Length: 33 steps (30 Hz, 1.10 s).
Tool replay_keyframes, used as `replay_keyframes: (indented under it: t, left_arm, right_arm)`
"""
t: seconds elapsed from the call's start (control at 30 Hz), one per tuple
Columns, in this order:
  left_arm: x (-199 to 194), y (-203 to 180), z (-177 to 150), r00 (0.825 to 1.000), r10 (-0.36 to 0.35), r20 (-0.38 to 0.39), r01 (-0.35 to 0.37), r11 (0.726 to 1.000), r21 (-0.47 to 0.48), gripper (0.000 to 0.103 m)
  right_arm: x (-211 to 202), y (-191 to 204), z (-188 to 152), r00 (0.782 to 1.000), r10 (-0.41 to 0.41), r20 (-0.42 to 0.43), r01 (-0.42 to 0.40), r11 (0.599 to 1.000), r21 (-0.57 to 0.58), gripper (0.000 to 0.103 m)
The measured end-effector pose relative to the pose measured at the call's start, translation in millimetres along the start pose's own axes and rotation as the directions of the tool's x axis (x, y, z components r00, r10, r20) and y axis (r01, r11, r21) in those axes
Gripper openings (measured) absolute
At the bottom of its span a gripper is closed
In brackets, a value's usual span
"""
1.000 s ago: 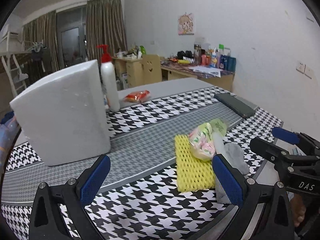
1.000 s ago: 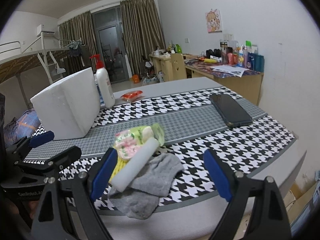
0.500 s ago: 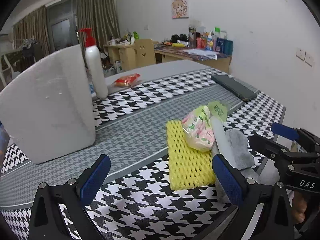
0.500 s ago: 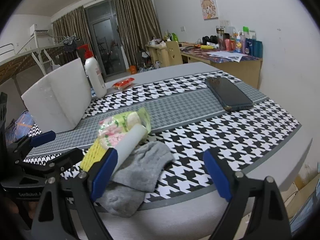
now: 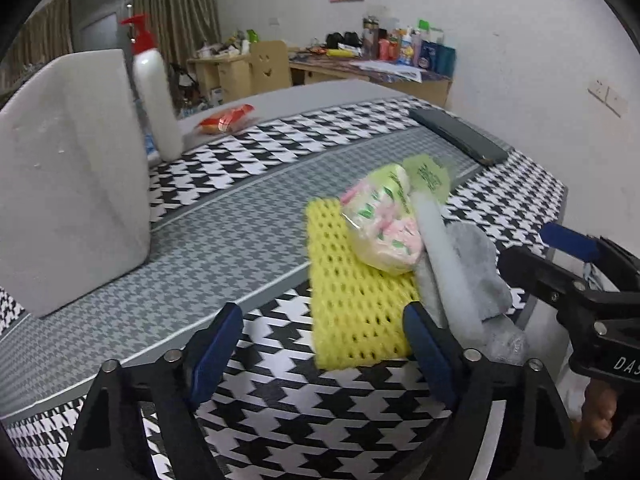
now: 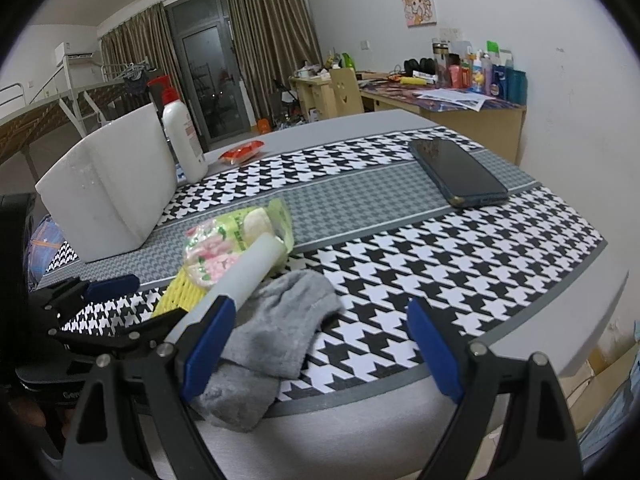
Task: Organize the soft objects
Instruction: 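Reach the left tool to the yellow mesh net and close on it, then lift the yellow mesh net with the left tool while the right tool grasps the grey sock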
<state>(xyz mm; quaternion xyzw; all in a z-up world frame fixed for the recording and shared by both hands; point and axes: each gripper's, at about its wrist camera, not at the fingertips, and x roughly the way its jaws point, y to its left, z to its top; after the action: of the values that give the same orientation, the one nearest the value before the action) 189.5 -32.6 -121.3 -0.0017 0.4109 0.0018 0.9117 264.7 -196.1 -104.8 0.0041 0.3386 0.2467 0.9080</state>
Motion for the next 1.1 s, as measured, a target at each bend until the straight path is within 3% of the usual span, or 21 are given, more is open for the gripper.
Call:
replay_keyframes:
  t: [0.2, 0.33, 0.43, 0.5, 0.57, 0.67, 0.93, 1.1]
  left_arm:
    - [1, -6, 1, 1.0, -0.026, 0.001, 0.026, 1.0, 0.014, 0.067]
    - [3, -2, 1, 0.996, -0.09, -0.014, 0.09, 0.996, -0.025, 0.054]
    - [3, -2, 1, 0.995, -0.097, -0.011, 0.096, 0.995, -0.023, 0.052]
    - [3, -3, 1, 0.993, -0.117, -0.011, 0.116, 0.993, -0.025, 0.044]
    - [2, -6, 1, 0.99, -0.142, -0.016, 0.141, 0.99, -0.018, 0.024]
    - [-1, -10, 2, 0.991, -0.135, 0.001, 0.135, 0.991, -0.001, 0.012]
    - [-7, -4, 0, 0.99, -0.141, 0.031, 0.141, 0.99, -0.016, 0.011]
    - [-8, -4, -2, 0.99, -0.137, 0.036, 0.138, 0.99, -0.016, 0.011]
  right_arm:
    - [1, -7, -2, 1.0, 0.002, -0.015, -0.001, 1.0, 0.031, 0.091]
    - [1, -3, -4, 1.0, 0.012, -0.019, -0.012, 1.0, 0.018, 0.091]
    - [1, -1, -5, 1.0, 0.016, -0.023, -0.016, 1.0, 0.011, 0.091]
    - [2, 0, -6, 0.999, 0.021, -0.028, -0.02, 1.0, 0.012, 0.091]
    - [3, 1, -6, 0.999, 0.023, -0.031, -0.023, 1.0, 0.012, 0.091]
    - [5, 2, -7, 0.999, 0.019, -0.037, -0.019, 1.0, 0.012, 0.091]
    - [9, 6, -7, 0.998, 0.024, -0.05, -0.024, 1.0, 0.003, 0.09]
    - [17, 10, -8, 0.996, 0.015, -0.093, -0.017, 1.0, -0.019, 0.075]
